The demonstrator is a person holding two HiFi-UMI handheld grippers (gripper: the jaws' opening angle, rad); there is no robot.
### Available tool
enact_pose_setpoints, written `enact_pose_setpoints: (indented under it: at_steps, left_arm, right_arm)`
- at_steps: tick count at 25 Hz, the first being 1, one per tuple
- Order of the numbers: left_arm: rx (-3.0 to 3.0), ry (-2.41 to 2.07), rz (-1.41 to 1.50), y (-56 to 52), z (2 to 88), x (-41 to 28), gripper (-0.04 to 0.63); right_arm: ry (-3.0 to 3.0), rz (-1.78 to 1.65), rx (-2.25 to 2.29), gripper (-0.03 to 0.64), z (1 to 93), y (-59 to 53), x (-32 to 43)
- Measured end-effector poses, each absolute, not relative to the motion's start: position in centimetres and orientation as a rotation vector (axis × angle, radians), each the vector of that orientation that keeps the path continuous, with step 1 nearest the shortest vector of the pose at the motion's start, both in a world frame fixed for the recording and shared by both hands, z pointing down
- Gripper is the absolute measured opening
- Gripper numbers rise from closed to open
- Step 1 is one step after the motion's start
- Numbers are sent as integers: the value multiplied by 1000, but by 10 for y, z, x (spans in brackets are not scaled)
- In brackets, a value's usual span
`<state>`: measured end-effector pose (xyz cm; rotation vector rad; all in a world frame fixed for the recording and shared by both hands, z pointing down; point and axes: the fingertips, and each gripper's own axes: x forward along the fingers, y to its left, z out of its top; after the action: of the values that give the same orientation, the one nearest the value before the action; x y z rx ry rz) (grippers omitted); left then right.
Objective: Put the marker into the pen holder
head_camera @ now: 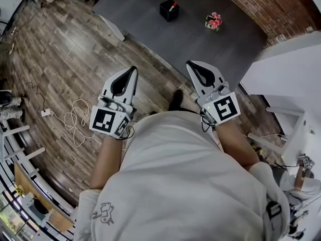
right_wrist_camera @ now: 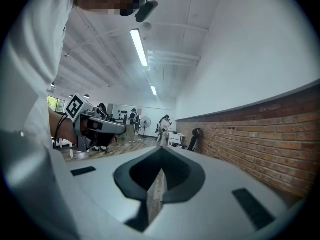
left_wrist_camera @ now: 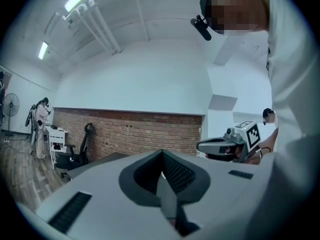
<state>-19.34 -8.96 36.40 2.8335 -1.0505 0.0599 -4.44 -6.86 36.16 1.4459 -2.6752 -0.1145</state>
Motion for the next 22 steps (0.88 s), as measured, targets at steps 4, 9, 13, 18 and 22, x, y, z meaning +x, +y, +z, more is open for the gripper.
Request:
enact_pose_setpoints:
  at_steps: [4, 9, 13, 18, 22]
  left_arm:
    - [2857, -1021, 58, -66, 361, -209, 11]
    - [2865, -984, 69, -39, 366, -223, 11]
    - [2870, -950, 73, -22, 371, -231, 11]
    - [2858, -908, 84, -7, 378, -233, 11]
    - [2862, -879, 73, 2, 376, -225, 11]
  right_arm:
    - [-2666, -129, 1468, 5, 361, -44, -61]
    - [-2649, -121, 1488, 5, 365, -12, -75]
    - [-2626, -122, 1505, 5, 369, 7, -84]
    - [-2633, -86, 1528, 5, 364, 30, -93]
    - [-2608, -126, 1527, 5, 359, 41, -87]
